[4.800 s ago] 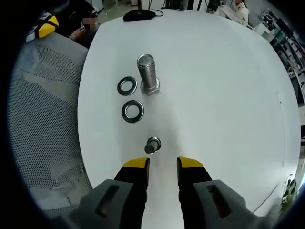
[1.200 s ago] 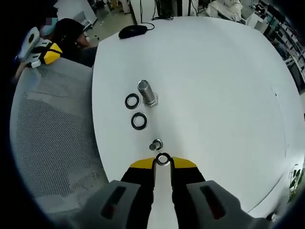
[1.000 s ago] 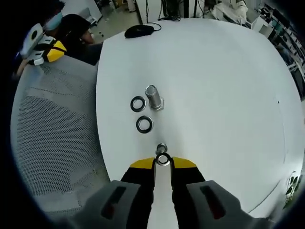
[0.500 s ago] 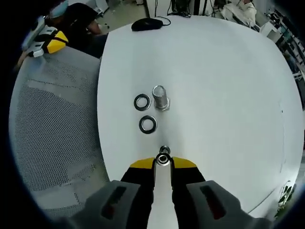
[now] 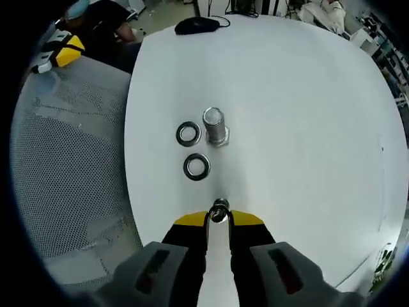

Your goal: Place the washer onto the threaded stud by aligning its center hole with the stud, sliding it down to the base, and recovering from edge contact or off-axis alignment until the washer reaches the visible bottom stop.

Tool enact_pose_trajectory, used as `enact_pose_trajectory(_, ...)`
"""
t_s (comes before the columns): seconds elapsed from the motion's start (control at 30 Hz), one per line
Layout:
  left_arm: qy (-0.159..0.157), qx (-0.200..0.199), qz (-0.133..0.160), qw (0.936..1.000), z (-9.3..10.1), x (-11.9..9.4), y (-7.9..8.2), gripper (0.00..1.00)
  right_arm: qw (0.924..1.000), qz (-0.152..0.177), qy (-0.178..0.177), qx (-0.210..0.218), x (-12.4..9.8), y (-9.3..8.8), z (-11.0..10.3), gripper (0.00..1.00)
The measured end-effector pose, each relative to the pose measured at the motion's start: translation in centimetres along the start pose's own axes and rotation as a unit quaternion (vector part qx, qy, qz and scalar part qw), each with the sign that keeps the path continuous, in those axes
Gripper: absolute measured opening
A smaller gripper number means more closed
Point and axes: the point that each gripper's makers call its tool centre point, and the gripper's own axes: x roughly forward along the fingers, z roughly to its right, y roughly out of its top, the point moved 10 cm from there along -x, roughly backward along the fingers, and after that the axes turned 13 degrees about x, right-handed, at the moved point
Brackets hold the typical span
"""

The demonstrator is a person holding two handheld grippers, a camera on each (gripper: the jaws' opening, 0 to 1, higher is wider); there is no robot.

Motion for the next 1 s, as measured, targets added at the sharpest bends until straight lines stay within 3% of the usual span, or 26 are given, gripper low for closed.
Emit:
enact_pose_trajectory(0.73, -0.001, 0.001, -0.006, 1.0, 0.0, 0.0, 0.0, 0.0, 0.9998, 0.005, -0.018, -0.005, 2.3, -0.6, 0.1, 0.15)
enact_pose_trajectory(1.0, -0.003, 0.002, -0.003, 1.0, 0.0, 0.0, 0.0, 0.0, 0.9984, 0.043, -0.029, 0.025, 1.1, -1.1, 0.4, 0.28)
